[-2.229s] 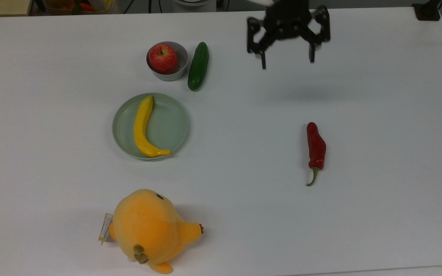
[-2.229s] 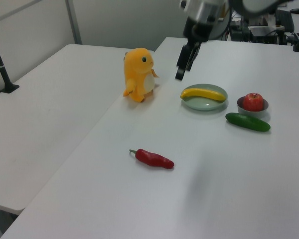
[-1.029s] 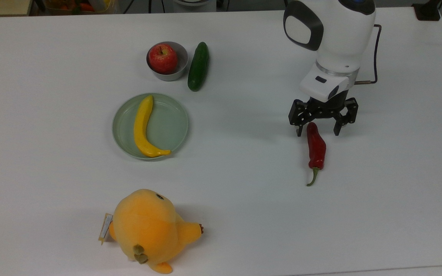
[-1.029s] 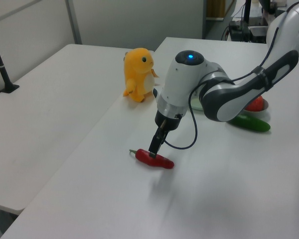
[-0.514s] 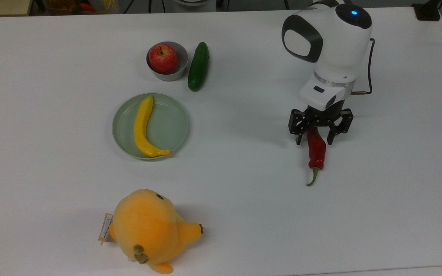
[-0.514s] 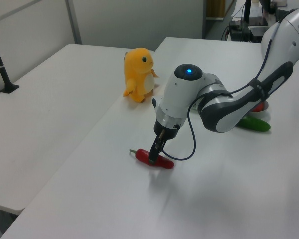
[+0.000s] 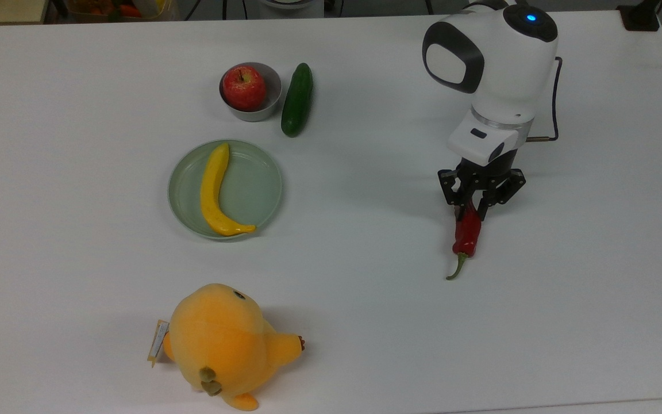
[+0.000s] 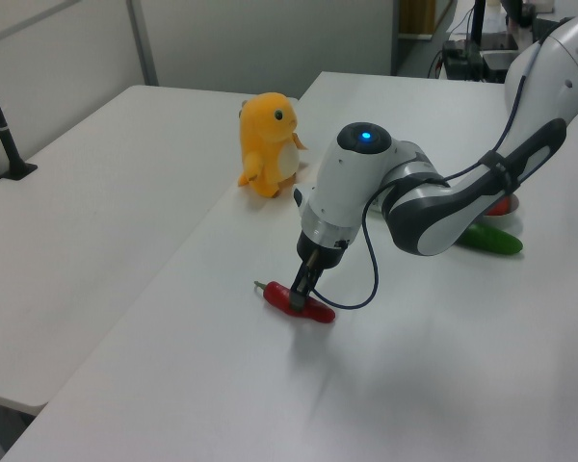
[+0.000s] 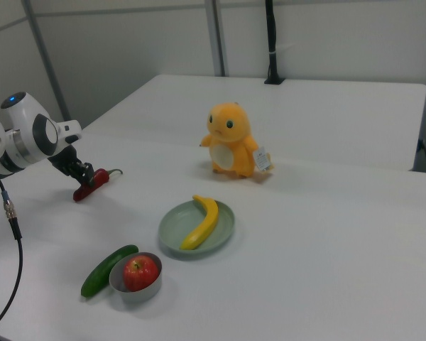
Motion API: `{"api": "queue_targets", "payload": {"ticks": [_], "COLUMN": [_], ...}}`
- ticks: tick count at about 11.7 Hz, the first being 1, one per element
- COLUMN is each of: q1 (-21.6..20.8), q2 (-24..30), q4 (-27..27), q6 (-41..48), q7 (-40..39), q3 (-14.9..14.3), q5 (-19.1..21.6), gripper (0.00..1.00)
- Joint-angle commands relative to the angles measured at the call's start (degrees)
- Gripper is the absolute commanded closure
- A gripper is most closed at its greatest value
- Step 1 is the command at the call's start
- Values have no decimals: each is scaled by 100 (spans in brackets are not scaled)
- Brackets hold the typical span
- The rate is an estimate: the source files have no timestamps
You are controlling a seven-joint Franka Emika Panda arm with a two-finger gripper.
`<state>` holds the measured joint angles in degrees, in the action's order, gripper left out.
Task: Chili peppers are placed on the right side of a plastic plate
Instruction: 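Close the gripper on the red chili pepper and lift it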
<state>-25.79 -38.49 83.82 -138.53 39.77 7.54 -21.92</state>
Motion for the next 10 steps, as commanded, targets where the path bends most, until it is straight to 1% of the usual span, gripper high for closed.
{"api": "queue_targets", "payload": {"ticks": [1, 3, 6, 7, 8, 10], "q1": [-40, 4, 48, 65, 109, 197], "q2": [-89, 51, 604, 841, 1069, 1553], "q4": [-76, -50, 169, 274, 284, 301], "q6": [-52, -43, 71, 237, 508, 1062], "q7": [66, 75, 92, 92, 92, 83], "q3": [-7, -7, -7, -7, -7, -7], "q5": [-128, -93, 12, 65, 179, 582], "gripper": [100, 99, 99, 100, 100, 100]}}
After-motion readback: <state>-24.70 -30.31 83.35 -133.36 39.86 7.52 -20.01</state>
